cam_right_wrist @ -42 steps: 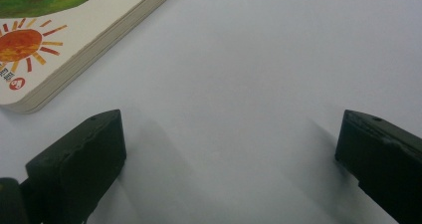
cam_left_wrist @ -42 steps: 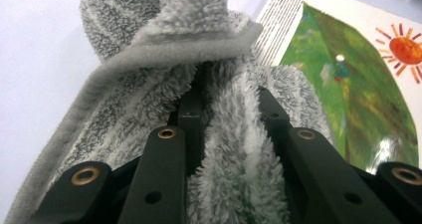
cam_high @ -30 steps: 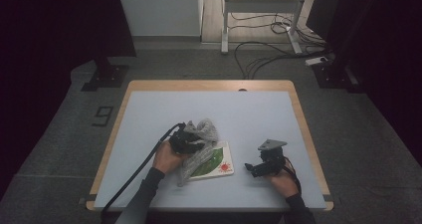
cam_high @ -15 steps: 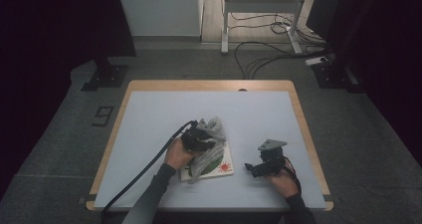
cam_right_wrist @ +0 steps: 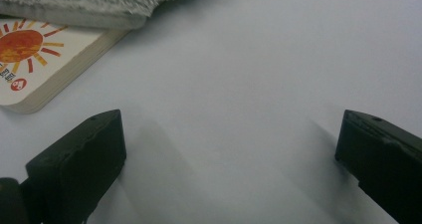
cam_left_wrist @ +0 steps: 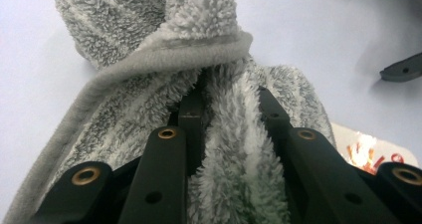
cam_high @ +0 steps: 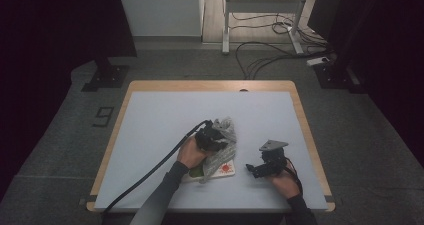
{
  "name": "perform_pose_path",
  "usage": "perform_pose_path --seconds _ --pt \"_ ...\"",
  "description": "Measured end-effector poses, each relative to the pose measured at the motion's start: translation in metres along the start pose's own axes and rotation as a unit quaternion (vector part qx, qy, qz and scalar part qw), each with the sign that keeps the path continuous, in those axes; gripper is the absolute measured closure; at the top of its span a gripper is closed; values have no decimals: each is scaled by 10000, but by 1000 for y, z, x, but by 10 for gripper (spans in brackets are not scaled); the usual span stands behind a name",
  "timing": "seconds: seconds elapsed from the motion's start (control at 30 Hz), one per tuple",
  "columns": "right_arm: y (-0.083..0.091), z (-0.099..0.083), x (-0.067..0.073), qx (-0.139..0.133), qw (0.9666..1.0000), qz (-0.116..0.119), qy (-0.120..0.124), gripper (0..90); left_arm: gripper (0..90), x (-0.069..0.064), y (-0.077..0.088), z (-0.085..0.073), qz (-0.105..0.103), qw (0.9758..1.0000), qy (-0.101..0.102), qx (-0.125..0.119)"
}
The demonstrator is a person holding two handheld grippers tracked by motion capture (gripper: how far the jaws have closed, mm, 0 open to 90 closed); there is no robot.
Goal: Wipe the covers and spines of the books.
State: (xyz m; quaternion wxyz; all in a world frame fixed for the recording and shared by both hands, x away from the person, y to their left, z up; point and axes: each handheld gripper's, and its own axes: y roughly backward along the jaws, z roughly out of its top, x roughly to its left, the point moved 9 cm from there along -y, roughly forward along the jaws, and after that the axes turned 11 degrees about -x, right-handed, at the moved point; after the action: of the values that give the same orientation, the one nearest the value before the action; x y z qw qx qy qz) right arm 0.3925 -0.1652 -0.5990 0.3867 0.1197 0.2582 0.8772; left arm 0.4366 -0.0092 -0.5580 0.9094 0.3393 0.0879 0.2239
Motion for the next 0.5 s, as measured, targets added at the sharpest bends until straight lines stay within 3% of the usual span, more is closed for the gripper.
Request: perform_pose_path --seconds 0.23,0.5 --pt "0 0 0 -3 10000 -8 -3 0 713 -12 -2 -1 -199 9998 -63 4" --pt "0 0 0 -5 10000 -11 -2 0 711 -29 1 -4 -391 9988 -265 99"
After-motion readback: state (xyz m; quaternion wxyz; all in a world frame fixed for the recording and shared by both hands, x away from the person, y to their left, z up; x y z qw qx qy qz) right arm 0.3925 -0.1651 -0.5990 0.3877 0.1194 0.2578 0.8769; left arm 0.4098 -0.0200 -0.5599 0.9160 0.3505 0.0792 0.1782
